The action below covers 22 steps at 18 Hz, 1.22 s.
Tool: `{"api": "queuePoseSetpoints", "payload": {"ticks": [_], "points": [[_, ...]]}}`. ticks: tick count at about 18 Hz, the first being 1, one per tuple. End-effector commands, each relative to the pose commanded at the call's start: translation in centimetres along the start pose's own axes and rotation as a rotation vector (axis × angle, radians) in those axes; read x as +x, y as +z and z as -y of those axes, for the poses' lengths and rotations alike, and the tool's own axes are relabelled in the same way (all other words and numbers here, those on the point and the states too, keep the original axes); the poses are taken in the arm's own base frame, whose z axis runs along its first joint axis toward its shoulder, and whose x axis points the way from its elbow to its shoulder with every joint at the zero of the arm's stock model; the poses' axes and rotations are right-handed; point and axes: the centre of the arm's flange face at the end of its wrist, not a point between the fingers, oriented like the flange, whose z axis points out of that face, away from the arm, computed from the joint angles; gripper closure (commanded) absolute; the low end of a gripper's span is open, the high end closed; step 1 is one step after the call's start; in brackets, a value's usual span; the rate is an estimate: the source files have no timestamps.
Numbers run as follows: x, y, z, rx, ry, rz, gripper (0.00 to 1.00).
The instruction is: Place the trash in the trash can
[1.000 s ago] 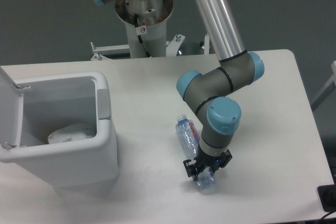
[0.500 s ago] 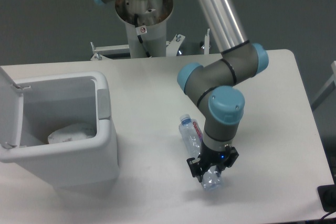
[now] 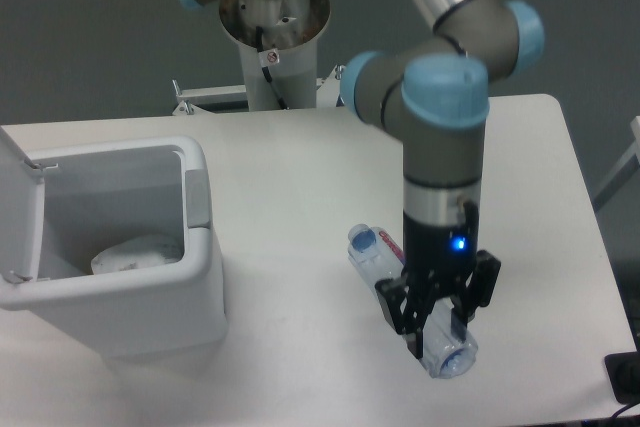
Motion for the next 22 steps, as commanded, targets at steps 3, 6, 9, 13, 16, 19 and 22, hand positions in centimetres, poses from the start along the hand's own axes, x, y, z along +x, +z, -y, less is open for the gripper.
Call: {"api": "queuePoseSetpoints", "payload": {"ticks": [3, 6, 9, 13, 16, 19, 22], "points": [[4.1, -4.0, 0.5, 0.045, 0.038, -0.058, 0.41], [10.0, -7.3, 0.1, 0.076, 0.103, -0.152, 0.41], [16.3, -7.1, -3.1, 0.032, 0.161, -0.228, 0.41], [21.8, -5.3, -7.8, -0.051, 0.224, -0.298, 0.41], [23.0, -4.1, -9.7, -0.087, 0.247, -0.314, 0.35], [23.3, -3.9, -10.2, -0.085, 0.333, -0.320, 0.00], [23.2, -5.0, -9.5, -0.061, 0.349, -0.315, 0.00]]}}
